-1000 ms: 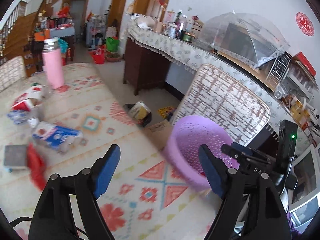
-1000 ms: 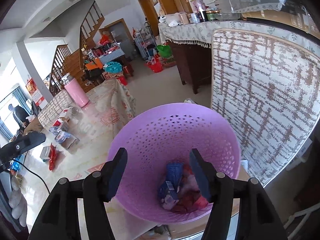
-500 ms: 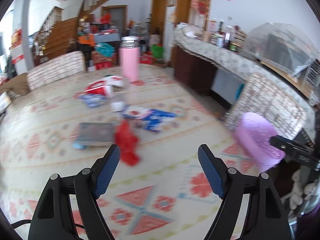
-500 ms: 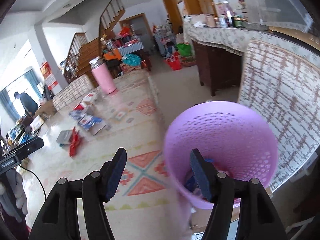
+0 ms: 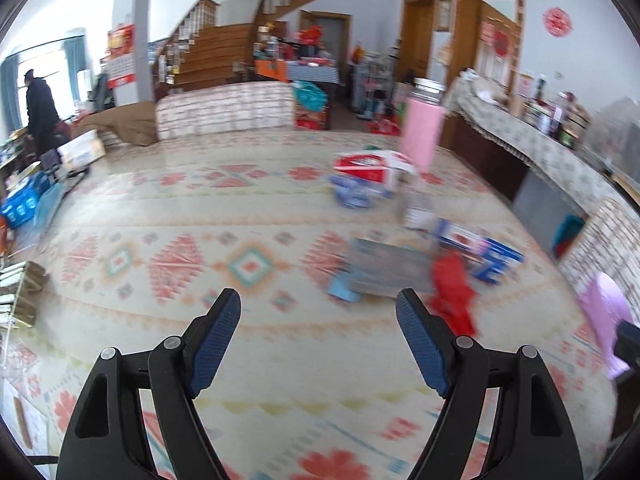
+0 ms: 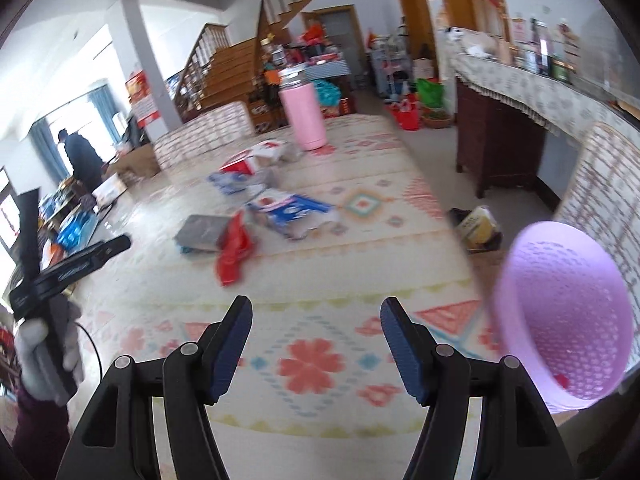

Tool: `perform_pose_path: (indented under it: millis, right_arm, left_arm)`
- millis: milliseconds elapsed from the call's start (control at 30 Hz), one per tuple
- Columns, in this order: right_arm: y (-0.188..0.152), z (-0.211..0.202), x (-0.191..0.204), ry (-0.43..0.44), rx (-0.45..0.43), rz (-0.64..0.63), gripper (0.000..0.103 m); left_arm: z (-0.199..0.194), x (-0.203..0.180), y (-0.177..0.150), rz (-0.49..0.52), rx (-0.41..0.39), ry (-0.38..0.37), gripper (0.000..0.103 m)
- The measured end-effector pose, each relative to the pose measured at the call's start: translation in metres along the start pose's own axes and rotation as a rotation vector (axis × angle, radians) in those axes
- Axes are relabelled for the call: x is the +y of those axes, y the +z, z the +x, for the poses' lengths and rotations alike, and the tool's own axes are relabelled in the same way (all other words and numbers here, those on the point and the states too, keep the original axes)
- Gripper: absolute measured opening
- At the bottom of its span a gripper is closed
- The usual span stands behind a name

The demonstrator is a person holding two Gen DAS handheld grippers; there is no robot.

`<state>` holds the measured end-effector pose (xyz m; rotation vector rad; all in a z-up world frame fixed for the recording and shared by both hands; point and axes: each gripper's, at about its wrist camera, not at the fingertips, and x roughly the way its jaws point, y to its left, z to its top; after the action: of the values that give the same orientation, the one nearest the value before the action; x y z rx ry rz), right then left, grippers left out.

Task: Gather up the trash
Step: 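Reach and grasp the dark JOJO box with the right tool while the left reaches the blue strip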

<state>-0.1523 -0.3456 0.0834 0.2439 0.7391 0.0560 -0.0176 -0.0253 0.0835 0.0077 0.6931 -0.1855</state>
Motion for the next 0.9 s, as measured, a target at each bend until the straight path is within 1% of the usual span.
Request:
perform_pose_path:
  millis: [67, 200, 267, 367, 467, 500, 633, 667, 733, 800, 833, 900]
  right_arm:
    - [0.002, 0.008, 0.017, 0.008, 0.013, -0.021, 0.071]
    - [0.009, 0.03, 0.053, 0.023, 0.042, -0.07, 0.071]
    - [0.015, 0.045, 0.072, 0.038, 0.06, -0.093, 0.071]
    - [0.027, 0.065, 0.097, 0.065, 0.07, -0.127, 0.071]
    - [0.047, 0.088, 0.124, 0.122, 0.084, -0.151, 0.071]
    - [0.057, 0.099, 0.133, 0.151, 0.091, -0.151, 0.071]
    - [0.083, 0.14, 0.159, 0.199, 0.133, -0.171, 0.072]
    - [0.089, 0.155, 0.165, 0.199, 0.149, -0.183, 0.072]
    - [0.097, 0.176, 0.17, 0.179, 0.164, -0.201, 0.072]
    - [0.104, 0.202, 0.171, 0.153, 0.199, -0.221, 0.072]
    - [0.107, 0.216, 0.169, 0.143, 0.22, -0.215, 0.072]
    - [0.108, 0.239, 0.161, 0.163, 0.286, -0.185, 0.072]
  left_arm:
    - [0.006, 0.02, 0.001, -0.029, -0.005, 0.027, 0.079]
    - [0.014, 0.055, 0.0, -0.126, 0.017, 0.005, 0.079]
    - [0.016, 0.07, -0.002, -0.162, 0.032, 0.013, 0.079]
    - [0.01, 0.089, -0.003, -0.232, 0.016, 0.036, 0.079]
    - [0.004, 0.109, -0.002, -0.308, 0.002, 0.071, 0.079]
    - [0.003, 0.113, -0.002, -0.318, 0.002, 0.073, 0.079]
    - [0.003, 0.124, -0.002, -0.359, 0.0, 0.084, 0.079]
    - [0.004, 0.124, -0.002, -0.363, 0.002, 0.084, 0.079]
    - [0.005, 0.126, -0.002, -0.371, 0.011, 0.08, 0.079]
    - [0.006, 0.125, -0.002, -0.367, 0.012, 0.079, 0.079]
    - [0.006, 0.125, -0.003, -0.363, 0.012, 0.083, 0.079]
    - [0.008, 0.125, -0.004, -0.361, 0.017, 0.088, 0.079]
